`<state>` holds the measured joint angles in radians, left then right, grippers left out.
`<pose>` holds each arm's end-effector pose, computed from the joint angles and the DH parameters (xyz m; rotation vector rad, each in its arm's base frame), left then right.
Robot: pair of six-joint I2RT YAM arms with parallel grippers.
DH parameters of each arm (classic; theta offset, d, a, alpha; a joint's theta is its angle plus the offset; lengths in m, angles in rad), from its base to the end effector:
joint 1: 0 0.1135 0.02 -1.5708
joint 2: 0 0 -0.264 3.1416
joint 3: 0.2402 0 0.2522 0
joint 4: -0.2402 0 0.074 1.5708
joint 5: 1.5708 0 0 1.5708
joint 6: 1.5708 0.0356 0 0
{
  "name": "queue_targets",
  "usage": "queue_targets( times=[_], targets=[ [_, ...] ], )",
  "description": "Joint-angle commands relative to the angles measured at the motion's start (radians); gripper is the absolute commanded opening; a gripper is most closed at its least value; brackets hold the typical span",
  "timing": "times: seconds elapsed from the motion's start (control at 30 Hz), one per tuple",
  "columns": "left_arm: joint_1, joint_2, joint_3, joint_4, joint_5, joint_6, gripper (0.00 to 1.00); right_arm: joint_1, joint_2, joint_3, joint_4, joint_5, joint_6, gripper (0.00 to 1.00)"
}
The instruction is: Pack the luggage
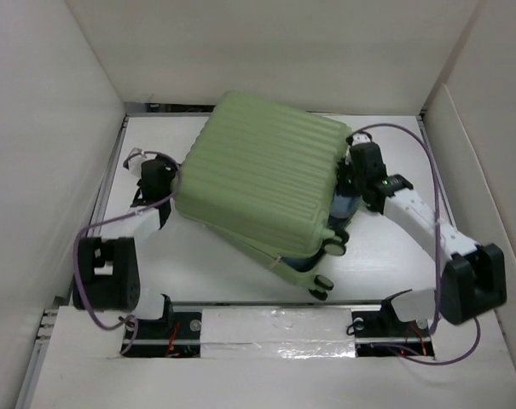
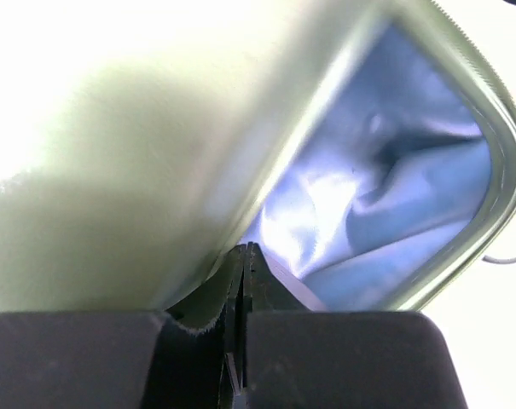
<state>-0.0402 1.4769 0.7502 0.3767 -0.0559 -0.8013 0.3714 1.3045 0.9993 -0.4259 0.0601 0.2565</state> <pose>0.3209 -0.0109 0.2209 -0.7610 1.7995 -0.5083 0.2652 0.1010 0.2787 -0.1018 2.3113 0.2528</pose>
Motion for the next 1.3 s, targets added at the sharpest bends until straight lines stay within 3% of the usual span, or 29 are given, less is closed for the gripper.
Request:
queue_targets(
  times=[0.0,0.17,0.23,0.3,0.33,0.43,0.53,0.6,0.63,0.7,0.73,0.77,0.87,0.93,1.03,1.27],
  targets=[
    [-0.208,-0.202,-0.127,0.05,0.05,-0.048,0.63,0.101,0.175,0.224,0.354,-0.215,-0.069,0.0],
    [-0.228,-0.513,-0.299,-0.004,-0.073,-0.107,0.62,0.096,0.349,0.531,0.236,-0.276,-0.079,0.0],
    [-0.228,-0.622,-0.347,-0.028,-0.094,-0.116,0.62,0.083,0.369,0.57,0.16,-0.238,-0.088,0.02],
    [-0.228,-0.665,-0.368,-0.027,-0.099,-0.105,0.62,0.044,0.308,0.54,0.124,-0.113,-0.082,0.19],
    [-0.228,-0.671,-0.361,-0.035,-0.101,-0.089,0.62,0.025,0.274,0.501,0.148,-0.091,-0.059,0.41],
    [-0.228,-0.62,-0.325,-0.036,-0.072,-0.07,0.63,-0.087,0.114,0.29,0.261,-0.092,-0.007,0.67],
    [-0.237,-0.557,-0.324,0.068,-0.036,-0.091,0.63,-0.221,0.021,0.164,0.285,-0.075,0.032,0.76],
    [-0.237,-0.531,-0.316,0.1,-0.036,-0.105,0.63,-0.284,-0.002,0.125,0.294,-0.08,0.041,0.74],
    [-0.237,-0.505,-0.311,0.116,-0.036,-0.105,0.63,-0.325,-0.01,0.086,0.312,-0.083,0.046,0.49],
    [-0.237,-0.471,-0.283,0.148,-0.05,-0.104,0.63,-0.335,0.009,0.07,0.303,-0.089,0.05,0.22],
    [-0.237,-0.43,-0.269,0.149,-0.051,-0.104,0.63,-0.335,0.019,0.062,0.282,-0.086,0.05,0.02],
    [-0.237,-0.408,-0.253,0.163,-0.05,-0.102,0.63,-0.335,0.038,0.055,0.28,-0.077,0.049,0.0],
    [-0.237,-0.353,-0.215,0.165,-0.047,-0.101,0.63,-0.335,0.058,0.007,0.351,-0.065,0.053,0.0],
    [-0.237,-0.355,-0.23,0.179,-0.056,-0.09,0.63,-0.335,0.126,0.031,0.313,-0.071,0.029,0.16],
    [-0.237,-0.366,-0.268,0.185,-0.068,-0.085,0.62,-0.299,0.263,0.142,0.231,-0.169,-0.022,0.24],
    [-0.237,-0.398,-0.382,0.222,0.004,-0.105,0.59,-0.129,0.45,0.306,0.26,-0.238,-0.059,0.25]
  ],
)
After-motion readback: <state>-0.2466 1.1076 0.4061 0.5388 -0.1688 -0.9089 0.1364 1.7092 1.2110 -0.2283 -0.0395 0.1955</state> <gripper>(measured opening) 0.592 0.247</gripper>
